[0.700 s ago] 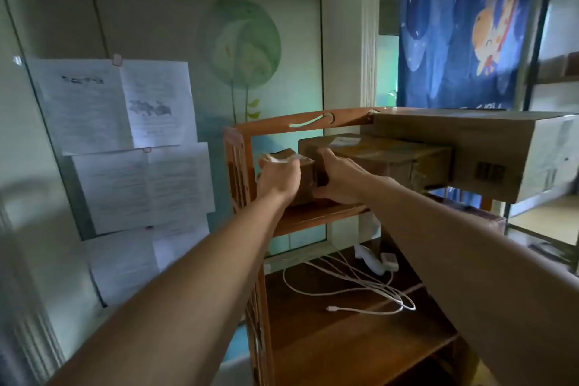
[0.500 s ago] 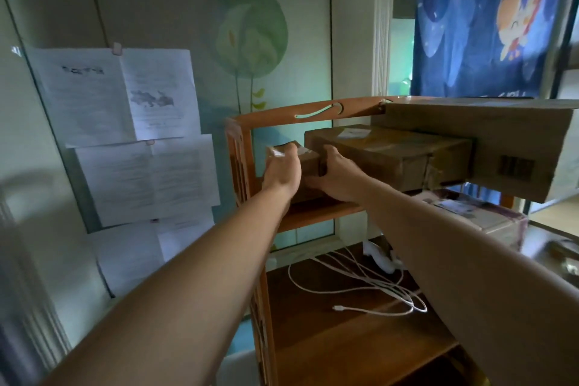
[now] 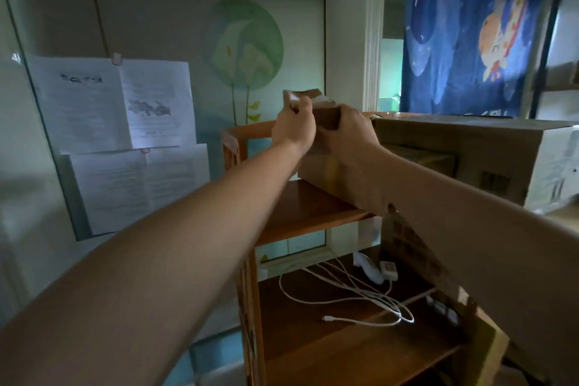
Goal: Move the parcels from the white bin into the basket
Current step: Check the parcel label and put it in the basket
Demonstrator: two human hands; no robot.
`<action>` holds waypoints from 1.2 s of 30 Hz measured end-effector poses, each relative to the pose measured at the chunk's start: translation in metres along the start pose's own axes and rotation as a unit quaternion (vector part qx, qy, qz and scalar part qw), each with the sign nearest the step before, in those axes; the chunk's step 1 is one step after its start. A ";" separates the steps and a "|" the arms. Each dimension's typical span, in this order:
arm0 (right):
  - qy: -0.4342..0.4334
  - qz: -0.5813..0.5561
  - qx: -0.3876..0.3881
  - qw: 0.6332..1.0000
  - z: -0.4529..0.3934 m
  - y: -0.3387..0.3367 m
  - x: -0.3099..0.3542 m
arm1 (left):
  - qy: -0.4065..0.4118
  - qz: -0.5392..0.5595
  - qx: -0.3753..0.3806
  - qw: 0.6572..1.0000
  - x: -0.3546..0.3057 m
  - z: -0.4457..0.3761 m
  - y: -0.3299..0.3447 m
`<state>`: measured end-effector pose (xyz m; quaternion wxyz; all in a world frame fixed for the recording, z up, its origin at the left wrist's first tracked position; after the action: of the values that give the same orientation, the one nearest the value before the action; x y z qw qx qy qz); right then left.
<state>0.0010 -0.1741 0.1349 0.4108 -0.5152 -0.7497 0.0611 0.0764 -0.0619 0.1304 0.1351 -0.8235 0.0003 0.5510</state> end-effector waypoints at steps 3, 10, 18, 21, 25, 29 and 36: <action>-0.022 -0.007 -0.016 1.000 -0.013 -0.010 0.026 | 0.030 -0.003 -0.025 0.999 -0.032 -0.001 -0.018; -0.042 -0.042 -0.002 0.998 -0.021 0.015 0.078 | 0.051 -0.038 -0.081 0.995 -0.046 0.003 -0.084; -0.082 -0.085 0.050 0.992 -0.010 0.072 0.155 | 0.047 -0.042 -0.136 0.989 -0.029 0.026 -0.180; -0.089 -0.084 0.066 0.990 -0.002 0.097 0.183 | 0.028 -0.049 -0.155 0.986 -0.017 0.034 -0.216; -0.097 -0.079 0.093 0.988 0.006 0.131 0.213 | -0.002 -0.071 -0.161 0.984 0.000 0.040 -0.258; -0.095 -0.104 0.112 0.984 0.023 0.163 0.234 | -0.026 -0.072 -0.159 0.984 0.018 0.057 -0.294; -0.069 -0.143 0.128 0.979 0.077 0.195 0.250 | -0.052 -0.041 -0.122 0.990 0.055 0.101 -0.329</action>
<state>0.0562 0.1475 0.1223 0.4251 -0.3403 -0.8281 0.1327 0.0552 0.2853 0.1178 0.0555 -0.8031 -0.1079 0.5833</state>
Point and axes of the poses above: each hand's wrist, its own z-axis away from the middle knuckle, its own y-axis out of the palm, x = y × z, the point moved 10 cm from there along -z, towards the middle knuckle, and after that the axes turned 6 degrees about -y, right-handed, at the moved point
